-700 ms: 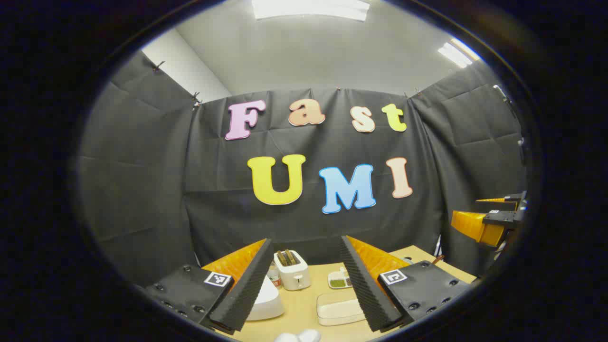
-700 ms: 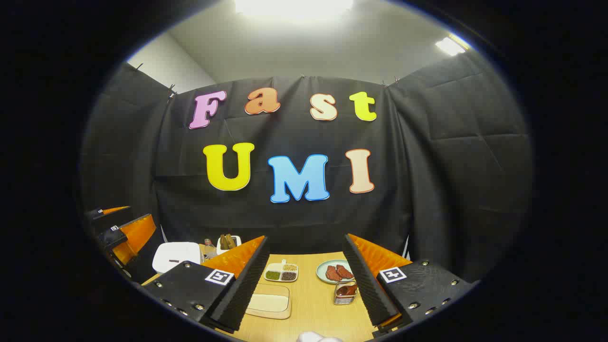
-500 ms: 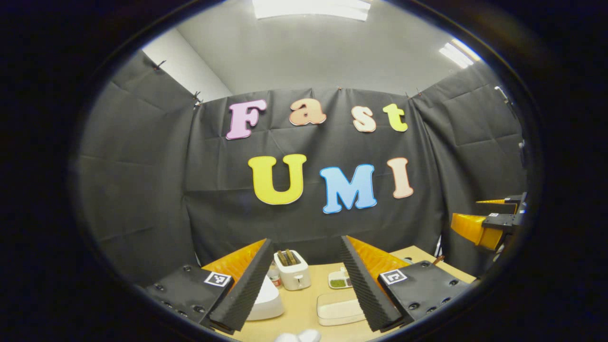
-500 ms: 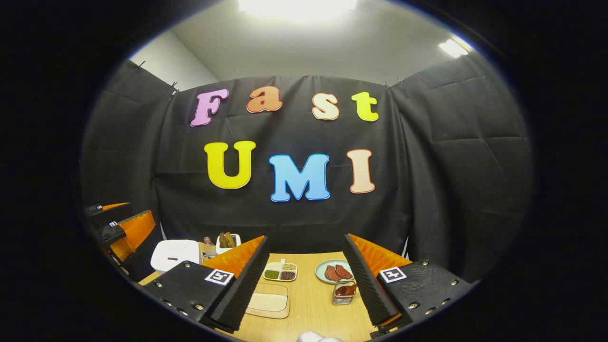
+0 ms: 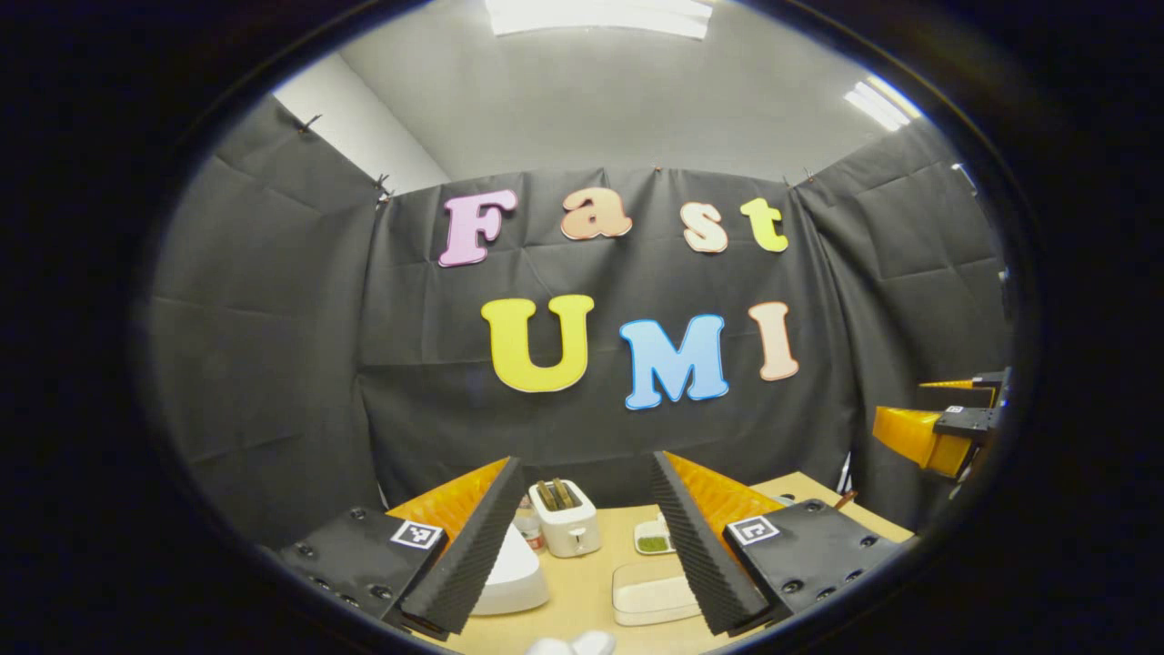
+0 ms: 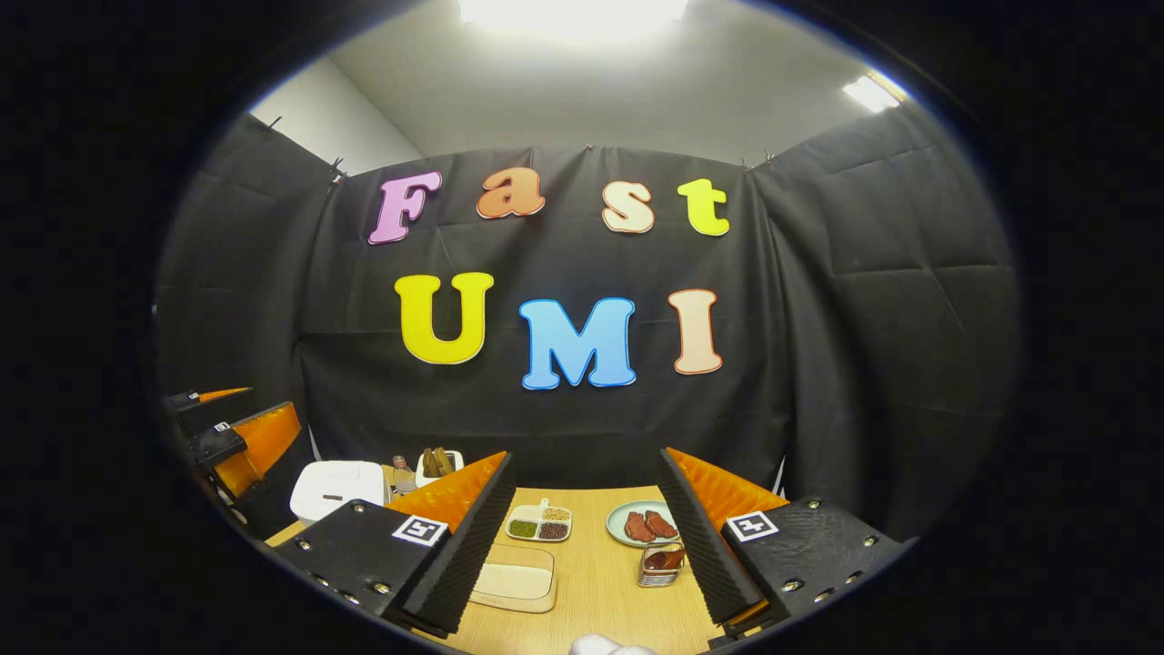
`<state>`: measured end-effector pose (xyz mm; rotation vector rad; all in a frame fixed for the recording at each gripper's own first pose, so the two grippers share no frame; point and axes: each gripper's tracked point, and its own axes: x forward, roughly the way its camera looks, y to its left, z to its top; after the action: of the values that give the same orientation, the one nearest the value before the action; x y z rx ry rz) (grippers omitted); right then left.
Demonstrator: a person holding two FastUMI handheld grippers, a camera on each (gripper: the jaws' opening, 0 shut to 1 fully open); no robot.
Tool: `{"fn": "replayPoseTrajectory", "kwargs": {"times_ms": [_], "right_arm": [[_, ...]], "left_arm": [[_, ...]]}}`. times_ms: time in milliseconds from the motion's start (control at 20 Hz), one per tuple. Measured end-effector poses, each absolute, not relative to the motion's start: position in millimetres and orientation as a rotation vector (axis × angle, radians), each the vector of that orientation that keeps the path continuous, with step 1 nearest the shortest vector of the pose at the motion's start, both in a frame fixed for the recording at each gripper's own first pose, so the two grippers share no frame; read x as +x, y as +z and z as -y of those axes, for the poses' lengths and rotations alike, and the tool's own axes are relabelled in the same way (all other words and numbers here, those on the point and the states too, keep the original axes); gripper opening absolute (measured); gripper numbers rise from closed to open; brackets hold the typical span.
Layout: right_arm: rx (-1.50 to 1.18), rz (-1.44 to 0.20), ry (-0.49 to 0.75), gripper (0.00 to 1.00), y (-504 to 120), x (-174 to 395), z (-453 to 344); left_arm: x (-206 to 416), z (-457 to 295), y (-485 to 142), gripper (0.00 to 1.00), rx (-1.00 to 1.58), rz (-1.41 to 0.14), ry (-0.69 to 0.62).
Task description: Close the left gripper, press the button to open the rice cooker; take a wooden spoon from the chopstick holder with the right hand, scoop a spoonful of rice and pour it into the rice cooker, then put the wooden spoon back into the chopstick holder.
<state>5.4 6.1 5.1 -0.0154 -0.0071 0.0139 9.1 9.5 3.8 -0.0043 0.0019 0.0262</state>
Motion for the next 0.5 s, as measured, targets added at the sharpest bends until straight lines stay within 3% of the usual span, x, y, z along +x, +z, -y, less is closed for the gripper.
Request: {"fn": "replayPoseTrajectory", "kwargs": {"times_ms": [500], "right_arm": [[-0.026,0.003,0.017,0.96,2.6,13.8,-8.4]], "left_arm": [[20.2,-10.9,3.4,0.99,-0.003,-0.009,0.030]]}}
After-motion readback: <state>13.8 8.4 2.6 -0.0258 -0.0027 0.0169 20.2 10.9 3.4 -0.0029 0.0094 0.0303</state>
